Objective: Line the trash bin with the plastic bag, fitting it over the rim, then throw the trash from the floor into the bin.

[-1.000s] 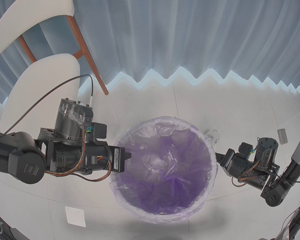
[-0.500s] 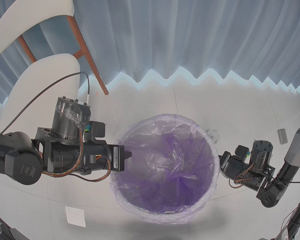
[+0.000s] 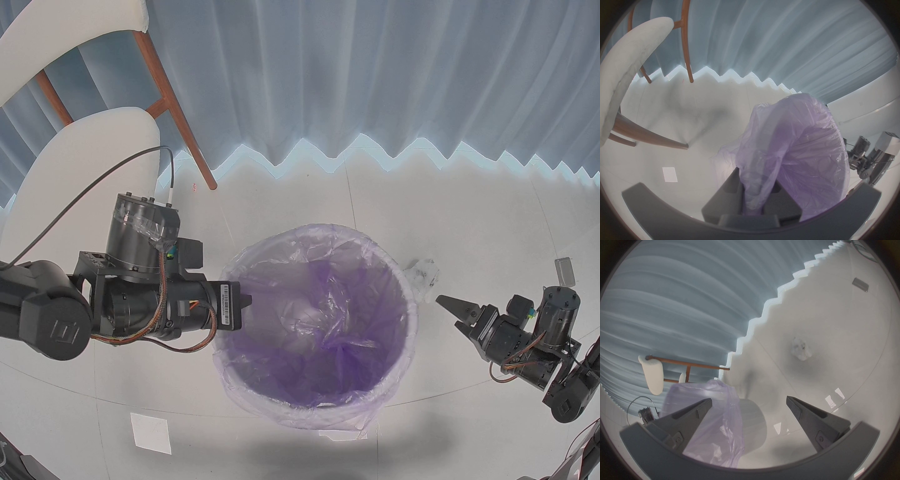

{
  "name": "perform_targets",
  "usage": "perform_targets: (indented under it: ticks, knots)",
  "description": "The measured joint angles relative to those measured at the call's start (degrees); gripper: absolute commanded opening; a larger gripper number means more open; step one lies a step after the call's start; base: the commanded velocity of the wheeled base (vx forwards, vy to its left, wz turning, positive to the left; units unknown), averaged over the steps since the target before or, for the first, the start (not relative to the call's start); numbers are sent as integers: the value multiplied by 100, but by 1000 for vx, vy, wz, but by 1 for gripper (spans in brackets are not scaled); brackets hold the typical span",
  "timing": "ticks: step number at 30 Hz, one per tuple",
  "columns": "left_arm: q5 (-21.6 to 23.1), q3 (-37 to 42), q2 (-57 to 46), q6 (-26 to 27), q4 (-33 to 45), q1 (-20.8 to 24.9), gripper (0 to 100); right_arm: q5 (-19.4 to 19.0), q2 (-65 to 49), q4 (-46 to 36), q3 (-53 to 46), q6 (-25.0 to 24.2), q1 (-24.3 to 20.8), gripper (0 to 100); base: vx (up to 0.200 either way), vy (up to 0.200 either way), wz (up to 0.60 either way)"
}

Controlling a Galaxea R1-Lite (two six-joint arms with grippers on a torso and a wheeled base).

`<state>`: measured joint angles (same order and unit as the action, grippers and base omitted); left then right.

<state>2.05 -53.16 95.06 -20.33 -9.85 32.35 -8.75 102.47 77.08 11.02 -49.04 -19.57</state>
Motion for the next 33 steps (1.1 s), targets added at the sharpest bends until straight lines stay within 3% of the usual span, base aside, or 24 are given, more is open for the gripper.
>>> perform_targets:
  ticks: [6, 12, 20, 33]
  knots:
    - [-210, -17, 551, -33, -1084, -184, 0, 369, -289, -4, -96, -2, 402, 100, 0, 0, 0]
    - [-516, -168, 1418, -413, -2053, -284, 0, 686, -490, -11, -143, 5, 577, 100, 0, 0, 0]
    - [-1061, -1034, 2506, -1245, -2381, -322, 0, 1025, -691, -12, -265, 30, 638, 100, 0, 0, 0]
    - [-1649, -2327, 3772, -1321, -2723, -304, 0, 1209, -807, -9, -278, 128, 649, 100, 0, 0, 0]
